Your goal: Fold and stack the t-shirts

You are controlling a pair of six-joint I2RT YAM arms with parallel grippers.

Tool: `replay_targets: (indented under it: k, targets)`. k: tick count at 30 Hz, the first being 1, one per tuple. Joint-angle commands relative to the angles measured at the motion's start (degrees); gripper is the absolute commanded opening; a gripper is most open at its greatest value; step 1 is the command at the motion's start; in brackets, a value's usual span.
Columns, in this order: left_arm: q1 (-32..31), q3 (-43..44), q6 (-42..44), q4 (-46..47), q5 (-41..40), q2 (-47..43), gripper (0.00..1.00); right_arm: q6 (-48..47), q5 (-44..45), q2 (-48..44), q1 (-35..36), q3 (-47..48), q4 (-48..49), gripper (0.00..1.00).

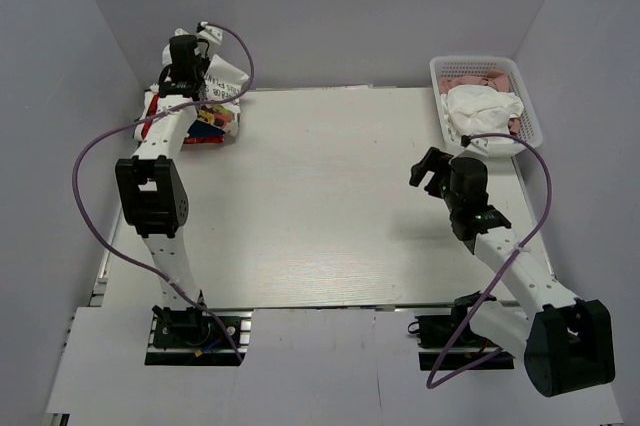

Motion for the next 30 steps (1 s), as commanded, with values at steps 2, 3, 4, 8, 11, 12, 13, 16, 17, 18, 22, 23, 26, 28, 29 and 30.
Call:
replay_targets:
  k: [2,3,4,8,11,12,13,16,17,18,22,23,26,28,29,30]
  targets:
    - [4.1,3.6,-1.0,2.2,1.9,2.7,0.00,-1.0,0.9,1.6,-0.1,3.5,0.8,0.90]
    - [4.7,3.6,-0.5,3.3,1.9,3.3,0.00,-1.0,0.9,1.8,-0.1,3.6,0.7,0.90]
    - [5.7,3.1,-0.5,4.6,1.9,3.9,0.00,-1.0,1.0,2.7,-0.3,3.9,0.5,0.90]
    - [8.4,5.7,-0.5,6.2,2.4,8.2,0.00,-1.6,1.0,4.8,-0.1,5.6,-0.5,0.90]
    - [9.8,8.5,-1.5,6.2,3.3,11.7,0.00,-1.9,1.4,7.0,-0.1,7.0,-1.6,0.90]
    - [10.7,9.2,-1.5,6.9,3.3,12.6,0.00,-1.9,1.4,7.5,-0.2,7.8,-1.8,0.90]
    - [10.7,10.0,-1.5,6.9,3.8,14.3,0.00,-2.0,1.9,7.8,-0.1,7.9,-2.5,0.90]
    - [12.0,12.2,-2.9,6.9,3.8,16.4,0.02,-2.0,2.0,9.8,-0.2,9.1,-3.4,0.90]
    - [12.0,12.2,-3.6,6.9,3.8,17.1,0.14,-2.0,2.1,10.9,-0.2,9.2,-3.5,0.90]
    - [12.0,12.2,-3.6,6.9,3.8,17.1,0.32,-1.8,1.8,11.2,-0.2,9.7,-3.8,0.90]
    - [12.0,12.2,-6.5,6.9,-0.5,17.8,0.96,-1.7,1.0,13.0,0.1,11.8,-4.7,0.90]
    - [12.6,11.6,-8.1,6.9,-1.2,17.2,1.00,-1.7,0.9,13.1,0.1,11.8,-4.9,0.90]
    - [13.3,9.7,-13.8,9.0,-5.7,14.3,1.00,-1.8,-0.2,12.9,-0.2,12.1,-5.1,0.90]
    - [13.3,9.7,-15.0,9.5,-7.6,13.1,1.00,-2.0,-0.5,12.2,-0.1,12.1,-5.1,0.90]
    - [13.3,9.2,-15.7,9.5,-8.4,12.0,1.00,-1.8,-0.6,12.0,-0.1,11.7,-5.1,0.90]
    - [13.3,8.2,-16.5,9.5,-8.4,11.1,1.00,-1.5,-0.6,11.1,-0.1,11.2,-4.5,0.90]
